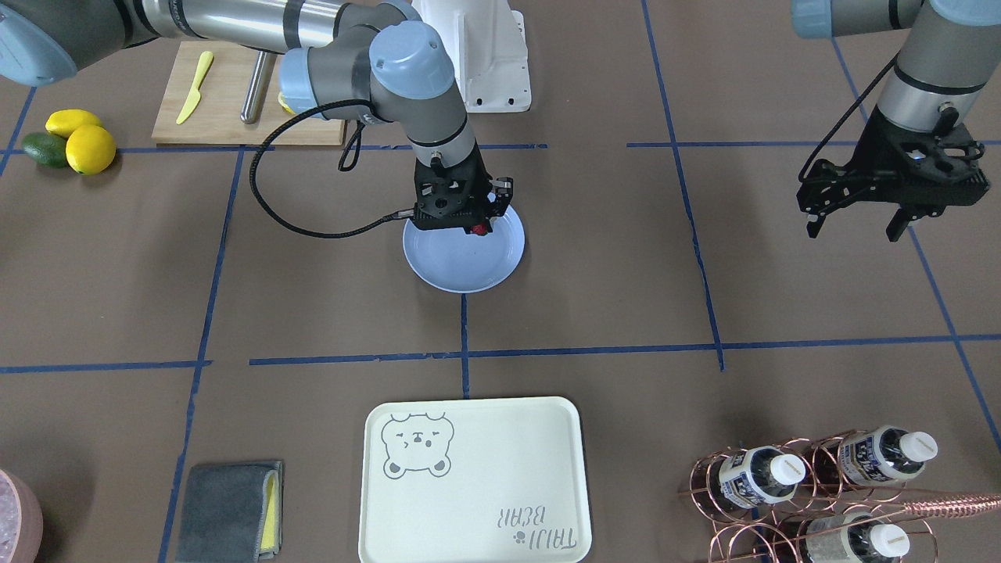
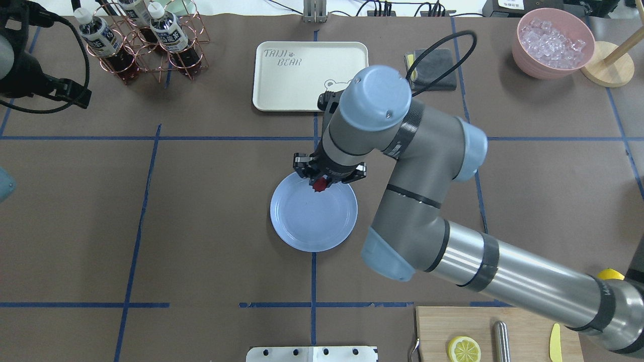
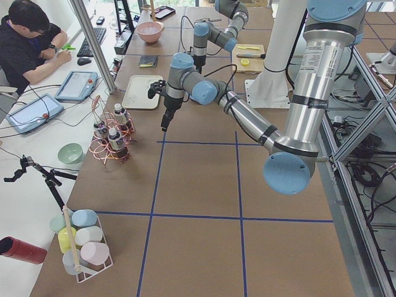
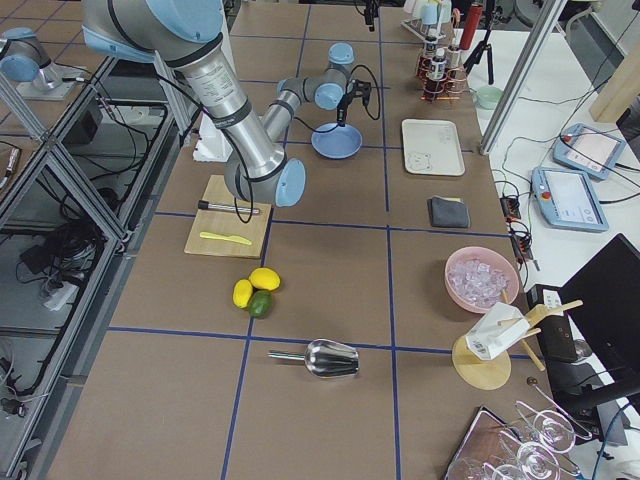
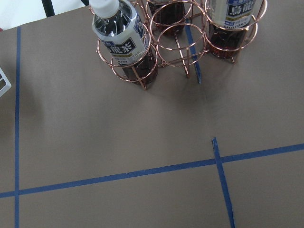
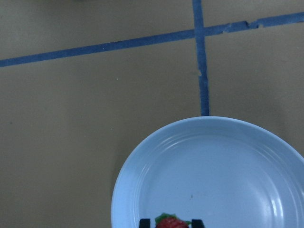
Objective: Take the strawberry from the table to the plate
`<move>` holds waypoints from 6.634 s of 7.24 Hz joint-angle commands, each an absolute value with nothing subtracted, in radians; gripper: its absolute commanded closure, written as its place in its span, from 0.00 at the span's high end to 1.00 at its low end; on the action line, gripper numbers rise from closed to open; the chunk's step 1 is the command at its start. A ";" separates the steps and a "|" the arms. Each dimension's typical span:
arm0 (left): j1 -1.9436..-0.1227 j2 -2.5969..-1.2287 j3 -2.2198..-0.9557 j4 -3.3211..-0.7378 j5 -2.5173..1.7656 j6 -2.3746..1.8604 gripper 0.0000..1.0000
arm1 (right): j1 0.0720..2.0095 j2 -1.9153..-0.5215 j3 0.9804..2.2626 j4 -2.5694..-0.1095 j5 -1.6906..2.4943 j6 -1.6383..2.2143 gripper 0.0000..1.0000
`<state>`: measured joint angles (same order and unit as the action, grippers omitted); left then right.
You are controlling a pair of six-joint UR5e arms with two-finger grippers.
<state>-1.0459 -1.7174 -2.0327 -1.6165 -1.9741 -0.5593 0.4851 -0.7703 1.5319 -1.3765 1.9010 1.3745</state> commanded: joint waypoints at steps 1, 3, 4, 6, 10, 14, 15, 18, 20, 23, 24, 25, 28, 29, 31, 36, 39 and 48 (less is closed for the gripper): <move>-1.052 -1.644 -2.022 -1.730 -2.006 -0.551 1.00 | 0.471 -0.764 1.482 -1.367 1.885 1.378 0.00; -1.054 -1.644 -2.007 -1.735 -2.006 -0.551 1.00 | 0.459 -0.773 1.465 -1.367 1.884 1.381 0.00; -1.054 -1.644 -2.005 -1.735 -2.006 -0.551 1.00 | 0.459 -0.773 1.454 -1.367 1.884 1.379 0.00; -1.054 -1.646 -1.991 -1.736 -2.006 -0.549 1.00 | 0.459 -0.779 1.453 -1.368 1.884 1.378 0.00; -1.054 -1.646 -1.985 -1.736 -2.006 -0.549 1.00 | 0.459 -0.787 1.451 -1.364 1.885 1.390 1.00; -1.084 -1.647 -1.983 -1.736 -2.008 -0.545 1.00 | 0.529 -0.788 1.523 -1.396 1.902 1.371 1.00; -1.088 -1.647 -1.983 -1.736 -2.008 -0.545 1.00 | 0.552 -0.787 1.584 -1.496 1.904 1.329 1.00; -1.228 -1.644 -1.929 -1.721 -2.142 -0.358 1.00 | 0.722 -0.846 1.840 -1.922 1.954 0.939 1.00; -1.366 -1.641 -1.832 -1.671 -2.201 -0.129 1.00 | 0.948 -1.041 1.939 -1.950 2.119 0.606 1.00; -1.560 -1.640 -1.691 -1.549 -2.239 0.220 1.00 | 1.283 -1.338 1.916 -1.942 2.311 0.017 1.00; -1.587 -1.591 -1.666 -1.560 -2.247 0.268 1.00 | 1.364 -1.436 1.901 -1.941 2.318 -0.115 1.00; -1.591 -1.583 -1.664 -1.560 -2.247 0.282 1.00 | 1.424 -1.519 1.896 -1.940 2.339 -0.218 1.00; -1.592 -1.562 -1.664 -1.562 -2.247 0.284 1.00 | 1.557 -1.586 1.800 -1.904 2.370 -0.392 1.00; -1.595 -1.552 -1.666 -1.562 -2.249 0.284 1.00 | 1.575 -1.586 1.767 -1.863 2.373 -0.390 1.00; -1.595 -1.548 -1.651 -1.563 -2.247 0.284 1.00 | 1.574 -1.546 1.698 -1.714 2.370 -0.391 1.00; -1.595 -1.546 -1.604 -1.560 -2.299 0.214 1.00 | 1.575 -1.536 1.460 -1.425 2.399 -0.196 1.00; -1.595 -1.548 -1.612 -1.551 -2.336 0.187 1.00 | 1.591 -1.536 1.541 -1.602 2.408 -0.192 1.00; -1.595 -1.548 -1.601 -1.559 -2.339 0.189 1.00 | 1.597 -1.660 1.712 -1.692 2.396 -0.198 1.00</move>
